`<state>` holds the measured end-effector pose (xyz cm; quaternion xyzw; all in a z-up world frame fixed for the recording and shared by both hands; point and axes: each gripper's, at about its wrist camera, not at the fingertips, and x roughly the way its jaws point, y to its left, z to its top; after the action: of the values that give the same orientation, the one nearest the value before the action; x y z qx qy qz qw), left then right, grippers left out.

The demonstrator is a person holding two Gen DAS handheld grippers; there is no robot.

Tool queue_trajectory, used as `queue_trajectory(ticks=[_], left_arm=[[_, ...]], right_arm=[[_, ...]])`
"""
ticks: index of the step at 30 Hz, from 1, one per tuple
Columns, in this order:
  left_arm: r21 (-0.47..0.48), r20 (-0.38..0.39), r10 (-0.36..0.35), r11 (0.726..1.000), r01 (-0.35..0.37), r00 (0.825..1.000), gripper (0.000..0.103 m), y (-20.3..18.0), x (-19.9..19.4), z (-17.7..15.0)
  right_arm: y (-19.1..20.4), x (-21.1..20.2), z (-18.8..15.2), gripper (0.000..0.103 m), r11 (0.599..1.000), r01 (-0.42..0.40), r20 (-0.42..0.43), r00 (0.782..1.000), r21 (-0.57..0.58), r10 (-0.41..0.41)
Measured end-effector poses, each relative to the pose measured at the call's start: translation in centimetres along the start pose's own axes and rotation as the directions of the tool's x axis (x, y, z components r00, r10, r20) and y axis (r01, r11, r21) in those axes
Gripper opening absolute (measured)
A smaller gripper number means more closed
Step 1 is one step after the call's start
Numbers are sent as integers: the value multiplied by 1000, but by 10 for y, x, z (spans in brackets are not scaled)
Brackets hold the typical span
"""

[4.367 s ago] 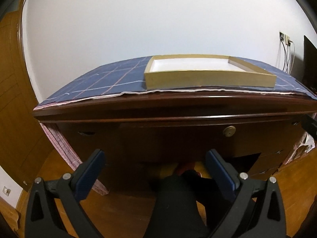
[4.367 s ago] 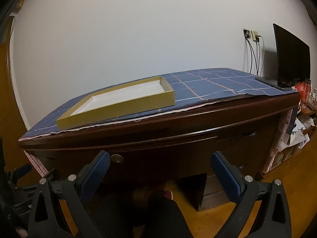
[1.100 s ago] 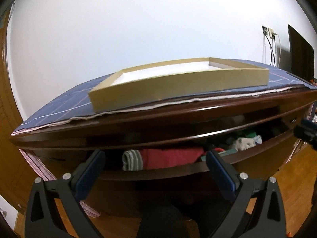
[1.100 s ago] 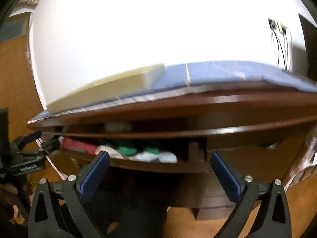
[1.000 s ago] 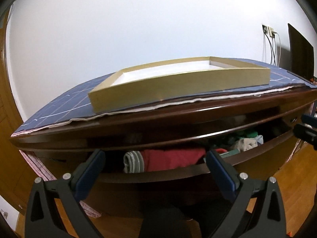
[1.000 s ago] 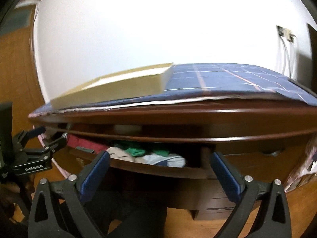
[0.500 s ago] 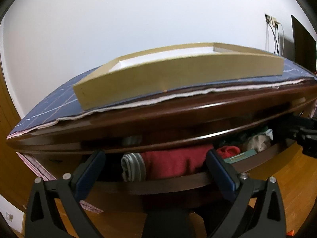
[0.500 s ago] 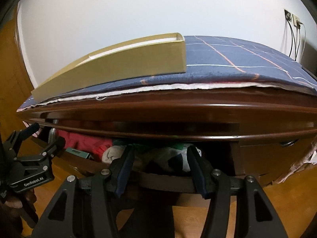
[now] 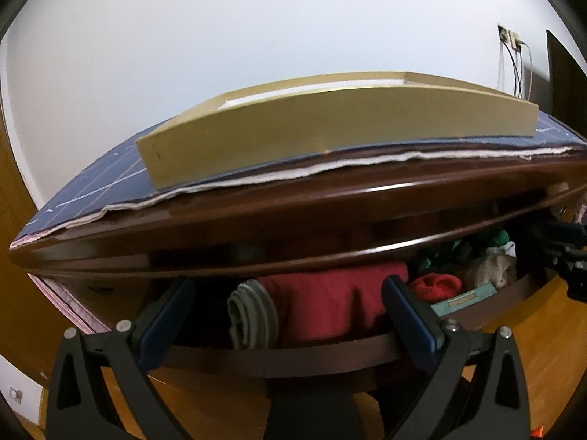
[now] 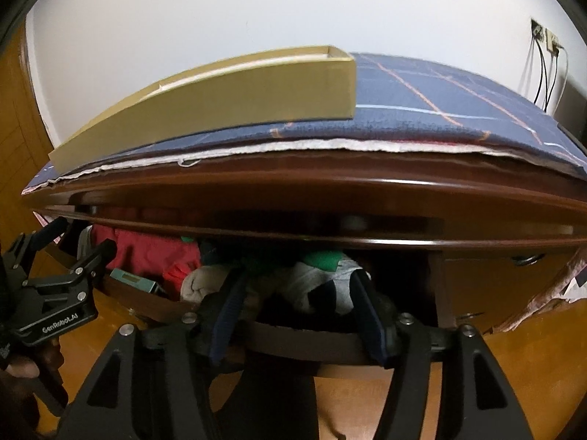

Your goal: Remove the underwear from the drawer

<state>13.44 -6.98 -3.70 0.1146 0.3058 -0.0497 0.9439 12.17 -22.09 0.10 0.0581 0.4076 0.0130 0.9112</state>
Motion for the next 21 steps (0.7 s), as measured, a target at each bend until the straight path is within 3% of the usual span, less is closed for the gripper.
queue_trajectory(ticks=[11,21], left_arm=[[-59,-38,-68,996,66,997,103,23,10,-5],[-32,-51,-81,996,80,995,103,23,-10,-19]], right_arm=[[8,7,-4,72,1000,24,-7,1000,-6,-24],[2,6,-13,84,1000,10,-10,1000,4,-10]])
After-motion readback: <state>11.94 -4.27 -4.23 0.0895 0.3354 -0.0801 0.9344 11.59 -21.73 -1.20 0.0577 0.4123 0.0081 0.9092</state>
